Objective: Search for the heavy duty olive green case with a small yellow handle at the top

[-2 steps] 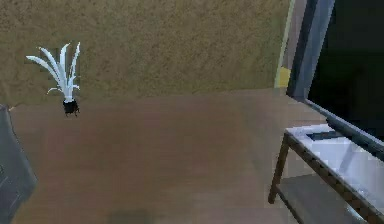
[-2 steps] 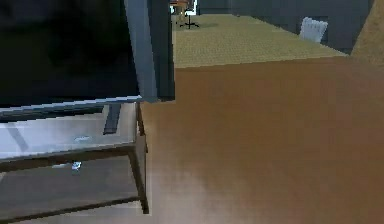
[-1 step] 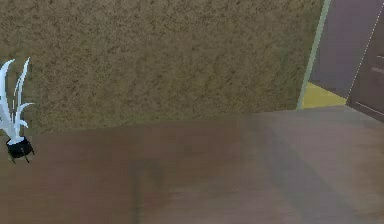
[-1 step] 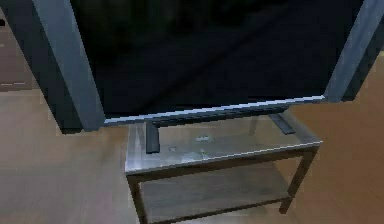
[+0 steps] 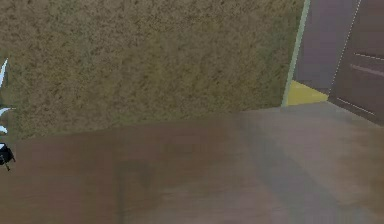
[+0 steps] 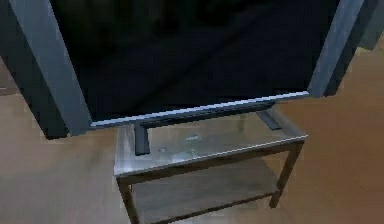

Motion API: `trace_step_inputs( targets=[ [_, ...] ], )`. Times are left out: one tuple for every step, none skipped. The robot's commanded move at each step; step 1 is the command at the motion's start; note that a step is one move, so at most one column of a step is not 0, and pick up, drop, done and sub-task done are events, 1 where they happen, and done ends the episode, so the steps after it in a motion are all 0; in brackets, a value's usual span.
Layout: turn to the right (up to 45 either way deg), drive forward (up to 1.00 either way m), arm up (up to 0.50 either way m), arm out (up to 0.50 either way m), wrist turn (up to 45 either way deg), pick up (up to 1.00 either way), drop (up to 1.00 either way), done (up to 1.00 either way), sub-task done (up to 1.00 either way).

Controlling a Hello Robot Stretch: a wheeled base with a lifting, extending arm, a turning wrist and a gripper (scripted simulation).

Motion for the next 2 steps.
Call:
trace_step_inputs(
  targets=[
    [0.0, 0.60, 0.00, 0.00, 0.0, 0.00, 0.00, 0.00, 0.00],
    [27.0, 0.00, 0.00, 0.00, 0.0, 0.00, 0.00, 0.00, 0.00]
  ],
)
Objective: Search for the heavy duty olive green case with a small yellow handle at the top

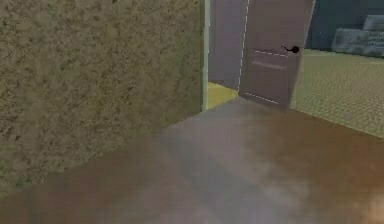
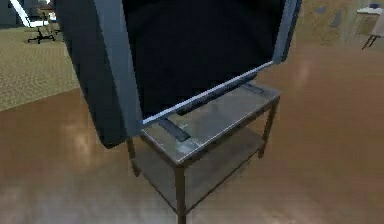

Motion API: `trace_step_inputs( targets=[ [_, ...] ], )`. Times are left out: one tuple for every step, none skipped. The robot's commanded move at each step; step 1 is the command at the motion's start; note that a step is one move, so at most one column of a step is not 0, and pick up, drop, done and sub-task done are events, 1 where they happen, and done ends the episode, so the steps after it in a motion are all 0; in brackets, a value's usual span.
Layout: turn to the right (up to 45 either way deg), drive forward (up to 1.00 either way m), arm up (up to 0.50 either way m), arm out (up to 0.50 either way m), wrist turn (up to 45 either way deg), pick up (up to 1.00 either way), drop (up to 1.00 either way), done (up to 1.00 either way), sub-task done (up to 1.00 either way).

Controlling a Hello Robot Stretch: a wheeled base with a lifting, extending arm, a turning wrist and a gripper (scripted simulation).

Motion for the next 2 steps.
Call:
trace_step_inputs(
  targets=[
    [0.0, 0.45, 0.00, 0.00, 0.0, 0.00, 0.00, 0.00, 0.00],
    [45.0, 0.00, 0.00, 0.00, 0.0, 0.00, 0.00, 0.00, 0.00]
  ],
)
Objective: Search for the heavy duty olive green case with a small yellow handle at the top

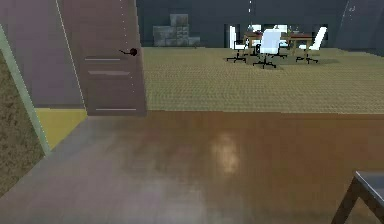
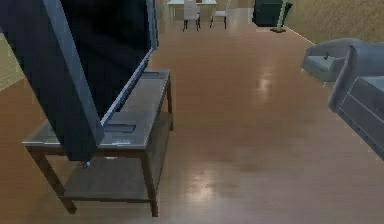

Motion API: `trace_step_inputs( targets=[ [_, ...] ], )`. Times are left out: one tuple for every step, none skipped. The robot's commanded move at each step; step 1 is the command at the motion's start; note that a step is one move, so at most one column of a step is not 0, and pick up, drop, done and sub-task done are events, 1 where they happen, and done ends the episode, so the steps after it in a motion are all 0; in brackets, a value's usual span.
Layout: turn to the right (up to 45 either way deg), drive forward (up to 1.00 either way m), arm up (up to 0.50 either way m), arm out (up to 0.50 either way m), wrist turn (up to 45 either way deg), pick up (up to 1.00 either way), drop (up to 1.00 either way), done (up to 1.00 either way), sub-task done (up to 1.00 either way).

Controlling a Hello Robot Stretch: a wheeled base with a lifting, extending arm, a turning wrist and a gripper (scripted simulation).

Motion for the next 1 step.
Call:
trace_step_inputs(
  targets=[
    [0.0, 0.20, 0.00, 0.00, 0.0, 0.00, 0.00, 0.00, 0.00]
  ],
)
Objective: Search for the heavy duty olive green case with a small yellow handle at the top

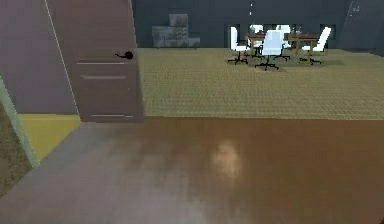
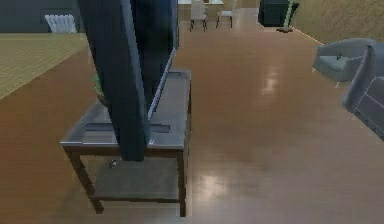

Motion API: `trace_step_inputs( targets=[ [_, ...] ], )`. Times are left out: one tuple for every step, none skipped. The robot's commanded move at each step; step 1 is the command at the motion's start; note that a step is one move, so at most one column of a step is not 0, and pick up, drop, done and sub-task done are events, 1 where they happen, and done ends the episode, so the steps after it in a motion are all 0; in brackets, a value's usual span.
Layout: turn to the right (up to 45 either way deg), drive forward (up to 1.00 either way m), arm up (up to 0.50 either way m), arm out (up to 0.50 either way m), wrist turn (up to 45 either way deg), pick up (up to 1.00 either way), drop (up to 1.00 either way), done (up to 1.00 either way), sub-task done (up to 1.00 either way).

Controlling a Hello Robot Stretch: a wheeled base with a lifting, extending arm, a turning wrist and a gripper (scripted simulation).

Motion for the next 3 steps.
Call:
trace_step_inputs(
  targets=[
    [-30.0, 0.00, 0.00, 0.00, 0.0, 0.00, 0.00, 0.00, 0.00],
    [0.0, 1.00, 0.00, 0.00, 0.0, 0.00, 0.00, 0.00, 0.00],
    [-3.0, 0.00, 0.00, 0.00, 0.0, 0.00, 0.00, 0.00, 0.00]
  ],
)
